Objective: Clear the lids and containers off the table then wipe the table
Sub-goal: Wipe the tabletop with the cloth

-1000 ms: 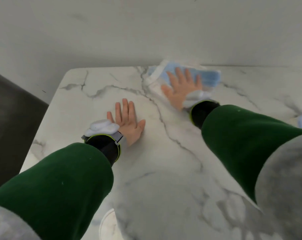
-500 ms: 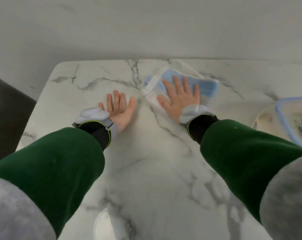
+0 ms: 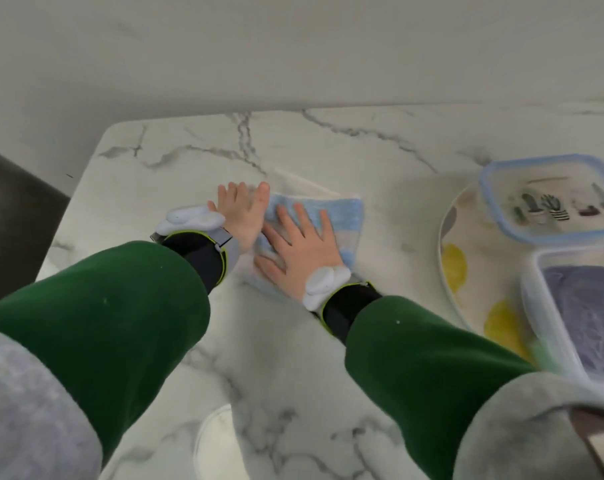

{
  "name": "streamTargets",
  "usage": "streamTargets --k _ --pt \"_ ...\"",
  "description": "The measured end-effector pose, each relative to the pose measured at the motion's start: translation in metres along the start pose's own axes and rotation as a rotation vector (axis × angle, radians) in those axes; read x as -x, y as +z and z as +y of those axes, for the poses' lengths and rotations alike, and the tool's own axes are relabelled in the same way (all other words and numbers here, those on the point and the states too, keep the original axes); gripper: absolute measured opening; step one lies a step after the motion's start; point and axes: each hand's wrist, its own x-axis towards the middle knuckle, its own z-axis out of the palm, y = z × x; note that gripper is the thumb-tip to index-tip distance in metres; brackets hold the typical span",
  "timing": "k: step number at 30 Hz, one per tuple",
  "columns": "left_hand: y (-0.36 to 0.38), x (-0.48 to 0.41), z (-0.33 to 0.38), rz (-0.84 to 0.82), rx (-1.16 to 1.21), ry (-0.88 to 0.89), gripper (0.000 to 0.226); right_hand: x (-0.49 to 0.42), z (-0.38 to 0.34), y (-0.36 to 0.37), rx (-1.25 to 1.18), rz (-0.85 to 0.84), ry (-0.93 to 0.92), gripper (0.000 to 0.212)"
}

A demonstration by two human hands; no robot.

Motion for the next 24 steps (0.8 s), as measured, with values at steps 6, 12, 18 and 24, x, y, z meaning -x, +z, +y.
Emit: streamTargets --k 6,12,18,24 --pt "0.015 0.033 0.015 -0.094 -0.11 0.097 0.062 0.047 0.095 -0.016 -0.002 -0.022 0.33 0.062" --pt "0.023 0.045 0.032 -0.119 -0.104 0.199 0.054 0.071 0.036 -0.002 0.005 0.026 0.36 0.062" --pt "0.03 0.065 0.041 -0.231 -0.098 0.305 0.044 0.084 0.058 -0.011 -0.024 -0.078 0.312 0.061" --pt "0.034 0.083 0.048 -0.248 -0.08 0.314 0.035 0.11 0.067 -0.013 -0.002 -0.106 0.446 0.064"
